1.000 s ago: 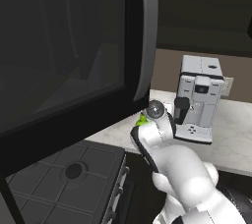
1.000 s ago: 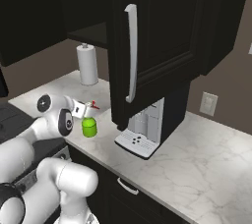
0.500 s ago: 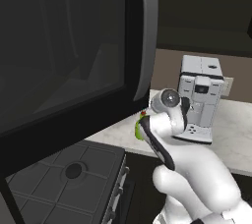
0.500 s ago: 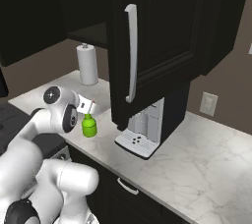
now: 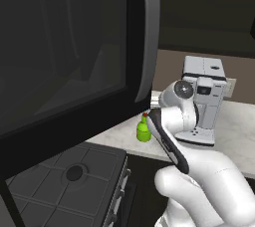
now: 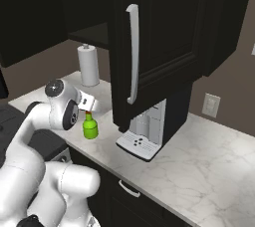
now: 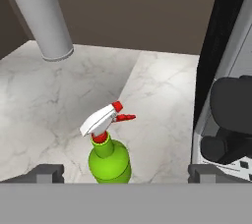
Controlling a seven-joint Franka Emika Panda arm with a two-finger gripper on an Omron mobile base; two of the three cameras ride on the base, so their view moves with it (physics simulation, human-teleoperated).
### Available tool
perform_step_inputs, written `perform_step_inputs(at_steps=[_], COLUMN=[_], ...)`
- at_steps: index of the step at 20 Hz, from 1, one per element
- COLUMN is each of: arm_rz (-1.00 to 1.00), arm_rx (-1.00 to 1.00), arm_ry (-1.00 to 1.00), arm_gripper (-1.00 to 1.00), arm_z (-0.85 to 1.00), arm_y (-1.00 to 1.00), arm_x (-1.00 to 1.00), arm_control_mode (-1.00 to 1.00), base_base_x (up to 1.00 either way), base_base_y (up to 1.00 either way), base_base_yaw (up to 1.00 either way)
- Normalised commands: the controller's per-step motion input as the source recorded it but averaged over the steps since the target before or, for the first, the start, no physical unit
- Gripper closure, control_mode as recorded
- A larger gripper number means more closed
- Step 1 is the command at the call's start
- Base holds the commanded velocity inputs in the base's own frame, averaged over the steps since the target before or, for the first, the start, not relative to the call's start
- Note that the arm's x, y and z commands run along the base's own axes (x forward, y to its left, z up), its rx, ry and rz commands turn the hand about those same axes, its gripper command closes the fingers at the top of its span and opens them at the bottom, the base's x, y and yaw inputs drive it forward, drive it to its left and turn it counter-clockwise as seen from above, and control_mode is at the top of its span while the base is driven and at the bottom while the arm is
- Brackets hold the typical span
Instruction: Move the cutting board and knife to the sink. Then move spray from the cabinet to the counter.
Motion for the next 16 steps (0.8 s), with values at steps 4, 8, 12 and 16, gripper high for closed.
perform_step_inputs(at_steps=[4,8,12,16], arm_rz=[0.04,0.06,0.07,0.06], arm_rx=[0.0,0.0,0.0,0.0], arm_ry=[0.01,0.0,0.0,0.0], arm_gripper=[-1.0,-1.0,-1.0,-1.0], arm_z=[0.23,0.22,0.2,0.17], arm_y=[0.0,0.0,0.0,0.0], arm_x=[-0.2,-0.28,-0.39,-0.45], arm_control_mode=[-1.0,-1.0,-1.0,-1.0], base_base_x=[0.0,0.0,0.0,0.0], base_base_y=[0.0,0.0,0.0,0.0], base_base_yaw=[0.0,0.0,0.0,0.0])
